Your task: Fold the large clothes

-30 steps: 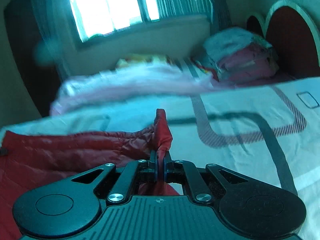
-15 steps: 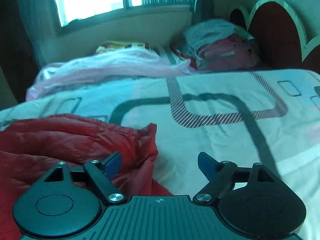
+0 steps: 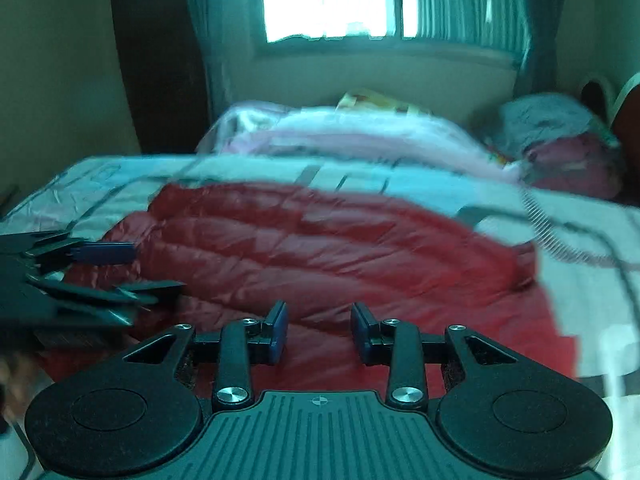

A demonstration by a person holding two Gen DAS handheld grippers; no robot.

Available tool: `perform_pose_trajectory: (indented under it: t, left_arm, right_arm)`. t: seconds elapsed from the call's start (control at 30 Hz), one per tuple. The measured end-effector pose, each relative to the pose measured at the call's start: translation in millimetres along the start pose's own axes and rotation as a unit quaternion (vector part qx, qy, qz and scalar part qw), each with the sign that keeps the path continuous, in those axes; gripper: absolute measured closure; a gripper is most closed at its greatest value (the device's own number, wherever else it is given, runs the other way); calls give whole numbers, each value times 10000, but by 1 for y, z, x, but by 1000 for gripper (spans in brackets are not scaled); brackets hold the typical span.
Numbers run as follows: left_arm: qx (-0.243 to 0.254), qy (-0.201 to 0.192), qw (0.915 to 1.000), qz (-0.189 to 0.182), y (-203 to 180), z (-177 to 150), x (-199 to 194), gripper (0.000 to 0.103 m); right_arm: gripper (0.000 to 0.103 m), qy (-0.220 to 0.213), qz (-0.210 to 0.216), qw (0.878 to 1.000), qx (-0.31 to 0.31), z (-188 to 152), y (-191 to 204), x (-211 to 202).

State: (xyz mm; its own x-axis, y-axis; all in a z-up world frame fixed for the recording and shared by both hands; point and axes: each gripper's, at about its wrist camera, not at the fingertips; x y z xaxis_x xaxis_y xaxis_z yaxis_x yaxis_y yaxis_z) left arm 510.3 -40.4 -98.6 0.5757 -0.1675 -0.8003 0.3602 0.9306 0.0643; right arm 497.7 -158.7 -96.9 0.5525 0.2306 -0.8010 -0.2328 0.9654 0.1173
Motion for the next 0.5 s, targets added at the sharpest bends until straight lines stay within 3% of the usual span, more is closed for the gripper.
perform_pose_trajectory:
  t: [0.13,0.3,0.37,0.5]
  left_arm:
    - [-27,278,9996,-30,5,-3,21,21]
    - [-61,256,9996,-95,5,-10,22,20]
    - [-173,209,9996,-89,10,-10,9,27]
    - [-238,-272,9992,167,32,-32,-37,24]
  right_arm:
    - [68,237,78,9997,72,-10,-7,28]
    - [68,199,20,9998,-1,-13,-6,40]
    - [68,220,4,9996,154,-9,-8,27]
    - [68,-219,-93,9994,238,-27,-22,-31]
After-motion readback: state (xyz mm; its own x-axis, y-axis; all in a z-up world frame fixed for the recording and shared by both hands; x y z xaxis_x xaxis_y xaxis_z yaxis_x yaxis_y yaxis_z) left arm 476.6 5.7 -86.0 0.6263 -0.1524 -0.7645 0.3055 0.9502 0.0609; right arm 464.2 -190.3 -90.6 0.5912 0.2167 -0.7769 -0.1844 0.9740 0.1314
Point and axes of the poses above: each gripper's, at about its wrist camera, not at the fingertips, and x roughly the way its jaws point, y to its left, z to its top, and after that the axes turned 13 degrees about y, right-handed
